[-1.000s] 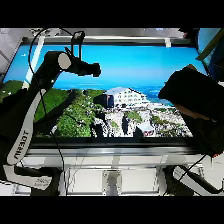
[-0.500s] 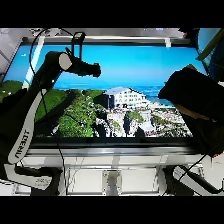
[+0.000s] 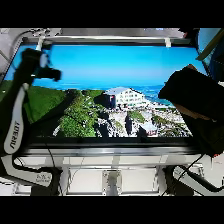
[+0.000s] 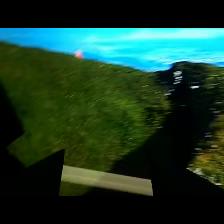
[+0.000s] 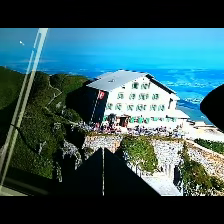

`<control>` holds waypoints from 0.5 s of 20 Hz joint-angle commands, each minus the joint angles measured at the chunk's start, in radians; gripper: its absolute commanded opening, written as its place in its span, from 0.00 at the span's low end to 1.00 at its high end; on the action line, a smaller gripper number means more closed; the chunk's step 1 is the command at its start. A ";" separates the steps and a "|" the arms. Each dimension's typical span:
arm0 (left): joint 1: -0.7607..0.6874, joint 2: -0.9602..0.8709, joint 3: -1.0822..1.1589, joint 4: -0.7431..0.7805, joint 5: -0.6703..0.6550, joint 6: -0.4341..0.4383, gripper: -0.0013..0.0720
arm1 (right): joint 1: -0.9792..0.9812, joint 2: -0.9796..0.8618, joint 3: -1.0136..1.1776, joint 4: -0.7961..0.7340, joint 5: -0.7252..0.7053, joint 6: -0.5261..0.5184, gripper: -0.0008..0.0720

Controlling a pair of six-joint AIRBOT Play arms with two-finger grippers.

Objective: Fold the clothes and pants, and hang the long-sleeved shirts on hangers.

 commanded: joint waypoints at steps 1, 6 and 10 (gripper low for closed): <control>0.233 -0.016 0.000 0.051 -0.093 -0.033 0.81 | 0.001 -0.015 0.000 0.001 -0.028 0.001 0.02; 0.422 -0.109 0.000 -0.083 -0.095 -0.016 0.88 | 0.001 -0.065 0.000 0.005 -0.061 0.004 0.33; 0.434 -0.177 0.000 -0.060 -0.064 0.039 0.99 | 0.001 -0.102 0.000 0.006 -0.063 0.017 0.38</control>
